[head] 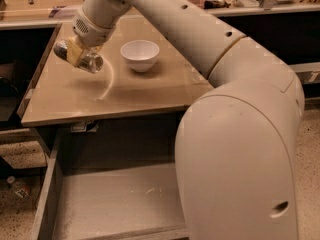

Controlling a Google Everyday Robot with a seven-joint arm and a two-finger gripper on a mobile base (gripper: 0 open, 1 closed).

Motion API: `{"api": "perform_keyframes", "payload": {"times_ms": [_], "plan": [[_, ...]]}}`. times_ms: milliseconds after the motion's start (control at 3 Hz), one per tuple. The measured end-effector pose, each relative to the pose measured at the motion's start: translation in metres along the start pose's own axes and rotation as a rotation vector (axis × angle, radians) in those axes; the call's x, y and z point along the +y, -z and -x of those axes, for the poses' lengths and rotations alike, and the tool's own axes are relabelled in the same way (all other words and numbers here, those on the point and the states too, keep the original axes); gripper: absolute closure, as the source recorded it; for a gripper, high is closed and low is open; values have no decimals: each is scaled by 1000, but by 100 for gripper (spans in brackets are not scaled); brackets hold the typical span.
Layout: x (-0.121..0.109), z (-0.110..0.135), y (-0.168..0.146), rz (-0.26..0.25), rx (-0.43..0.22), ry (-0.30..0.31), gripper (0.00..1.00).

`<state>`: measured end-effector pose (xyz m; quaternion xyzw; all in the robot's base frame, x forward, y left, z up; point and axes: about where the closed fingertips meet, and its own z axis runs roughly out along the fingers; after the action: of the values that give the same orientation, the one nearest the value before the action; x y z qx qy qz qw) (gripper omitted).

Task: Place redbull can into top drawer

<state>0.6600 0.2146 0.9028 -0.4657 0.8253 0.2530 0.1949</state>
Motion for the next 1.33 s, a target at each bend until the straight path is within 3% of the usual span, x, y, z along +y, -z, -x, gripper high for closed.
{"api": "perform_keyframes", "payload": {"times_ms": [333, 667, 1000, 1333], "plan": [[13, -9, 5, -7, 8, -17, 100], [53, -28, 39, -43, -41, -109, 100], [99, -63, 67, -75, -65, -229, 100], [131, -146, 39, -56, 58, -359, 100]]}}
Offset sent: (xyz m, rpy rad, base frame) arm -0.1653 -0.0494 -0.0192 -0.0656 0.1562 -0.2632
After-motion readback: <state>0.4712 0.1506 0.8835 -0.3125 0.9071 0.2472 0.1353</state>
